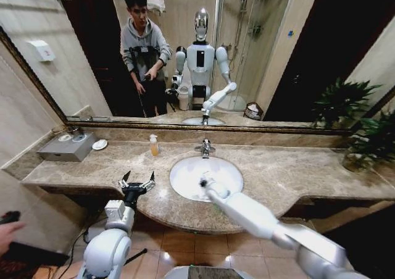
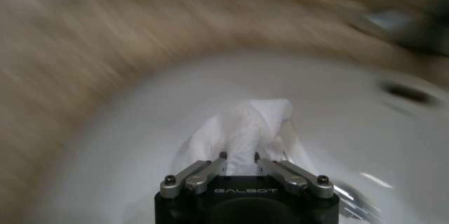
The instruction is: Pick up the towel from the sink counter and wipe the mirror surface.
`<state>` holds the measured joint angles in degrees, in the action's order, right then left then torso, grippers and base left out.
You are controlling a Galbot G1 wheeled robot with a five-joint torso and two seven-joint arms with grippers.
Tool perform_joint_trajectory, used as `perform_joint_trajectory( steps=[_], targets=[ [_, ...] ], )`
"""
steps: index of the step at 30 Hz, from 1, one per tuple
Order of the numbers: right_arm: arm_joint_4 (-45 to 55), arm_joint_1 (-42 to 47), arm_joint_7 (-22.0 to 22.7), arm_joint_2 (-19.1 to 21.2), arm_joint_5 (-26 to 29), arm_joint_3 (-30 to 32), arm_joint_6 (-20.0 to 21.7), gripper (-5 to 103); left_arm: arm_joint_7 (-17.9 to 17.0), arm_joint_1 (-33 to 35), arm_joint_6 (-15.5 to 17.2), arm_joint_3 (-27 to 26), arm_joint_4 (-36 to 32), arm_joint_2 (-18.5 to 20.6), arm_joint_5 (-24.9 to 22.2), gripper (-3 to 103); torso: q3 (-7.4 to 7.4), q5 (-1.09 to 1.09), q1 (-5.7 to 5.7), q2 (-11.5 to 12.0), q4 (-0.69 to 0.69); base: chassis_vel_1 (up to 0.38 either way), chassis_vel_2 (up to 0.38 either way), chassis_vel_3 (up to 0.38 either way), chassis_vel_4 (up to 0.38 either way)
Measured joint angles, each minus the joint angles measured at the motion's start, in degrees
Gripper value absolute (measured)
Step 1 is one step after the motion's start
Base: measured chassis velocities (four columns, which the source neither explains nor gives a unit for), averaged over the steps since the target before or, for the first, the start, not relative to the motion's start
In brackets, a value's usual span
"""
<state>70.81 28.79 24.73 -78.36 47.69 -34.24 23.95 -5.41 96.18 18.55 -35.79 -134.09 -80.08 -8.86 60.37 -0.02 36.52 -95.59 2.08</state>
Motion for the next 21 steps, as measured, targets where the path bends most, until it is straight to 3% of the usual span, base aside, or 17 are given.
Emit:
perform_joint_trajectory(
  steps=[3,7,9,10,14,21],
  targets=[
    [-1.62,-0.96,-0.18,-2.96,0.29,-0.12,-2.39,5,0.00,0.00,0.00,0.00,0.00,0.00,0.00,100,0.00,0.00,0.00,0.00,0.01,0.000,0.000,0.000,0.000],
    [-2.90,-1.84,1.21,-2.61,-0.80,0.65,-1.44,5,0.00,0.00,0.00,0.00,0.00,0.00,0.00,100,0.00,0.00,0.00,0.00,0.01,0.000,0.000,0.000,0.000],
    [-2.78,-2.09,2.96,2.35,-2.09,2.27,1.33,5,0.00,0.00,0.00,0.00,0.00,0.00,0.00,100,0.00,0.01,0.00,0.00,-0.04,0.000,0.000,0.000,0.000],
    [-2.78,-2.09,2.96,2.35,-2.09,2.27,1.33,5,0.00,0.00,0.00,0.00,0.00,0.00,0.00,100,0.00,0.01,0.00,0.00,-0.04,0.000,0.000,0.000,0.000],
    [-0.13,-1.98,3.45,12.30,-4.32,4.20,1.86,5,0.00,0.00,0.00,0.00,0.00,0.00,0.00,100,0.00,0.03,0.01,0.00,-0.08,0.000,0.000,0.000,0.000],
    [2.34,-2.27,3.25,17.34,-6.13,4.25,3.35,5,0.00,0.00,0.00,0.00,0.00,0.00,0.00,100,0.00,0.02,0.00,0.00,-0.01,0.000,0.000,0.000,0.000]
  ],
)
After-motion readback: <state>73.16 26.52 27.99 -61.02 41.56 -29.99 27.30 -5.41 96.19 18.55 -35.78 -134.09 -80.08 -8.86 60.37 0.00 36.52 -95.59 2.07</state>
